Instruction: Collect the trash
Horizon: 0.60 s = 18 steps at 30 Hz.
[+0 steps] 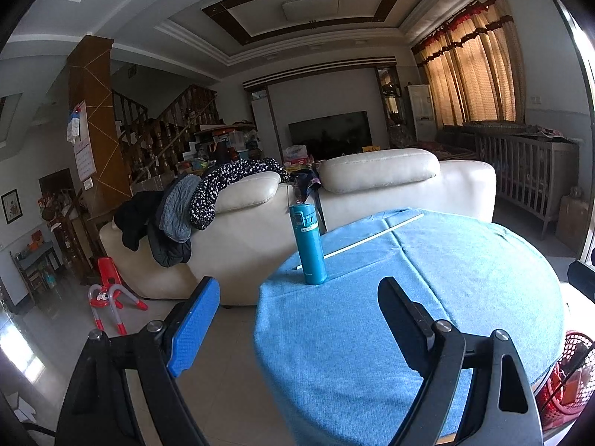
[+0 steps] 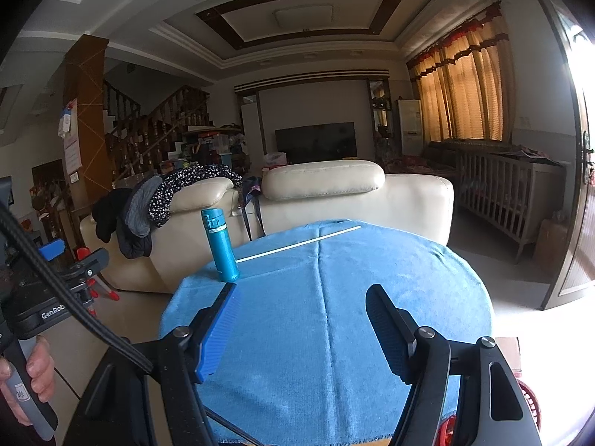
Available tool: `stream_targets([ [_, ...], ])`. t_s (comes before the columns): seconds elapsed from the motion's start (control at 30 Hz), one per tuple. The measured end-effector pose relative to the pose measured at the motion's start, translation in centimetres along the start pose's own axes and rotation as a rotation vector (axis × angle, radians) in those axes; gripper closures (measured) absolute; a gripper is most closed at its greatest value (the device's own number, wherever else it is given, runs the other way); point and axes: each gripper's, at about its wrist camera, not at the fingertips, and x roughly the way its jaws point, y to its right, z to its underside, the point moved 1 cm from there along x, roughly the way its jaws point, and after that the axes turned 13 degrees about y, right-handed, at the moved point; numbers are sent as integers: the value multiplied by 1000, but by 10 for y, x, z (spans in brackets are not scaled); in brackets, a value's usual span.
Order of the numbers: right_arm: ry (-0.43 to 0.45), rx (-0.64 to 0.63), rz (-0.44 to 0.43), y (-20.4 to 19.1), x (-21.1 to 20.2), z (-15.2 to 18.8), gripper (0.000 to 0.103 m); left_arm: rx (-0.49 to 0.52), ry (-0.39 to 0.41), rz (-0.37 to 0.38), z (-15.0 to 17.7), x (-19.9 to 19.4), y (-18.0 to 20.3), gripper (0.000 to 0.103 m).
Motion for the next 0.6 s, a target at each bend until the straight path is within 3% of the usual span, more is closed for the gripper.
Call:
stream_targets([
  [0.6, 1, 21, 13, 4, -2, 1, 30, 3, -2, 6, 4, -4, 1, 16],
])
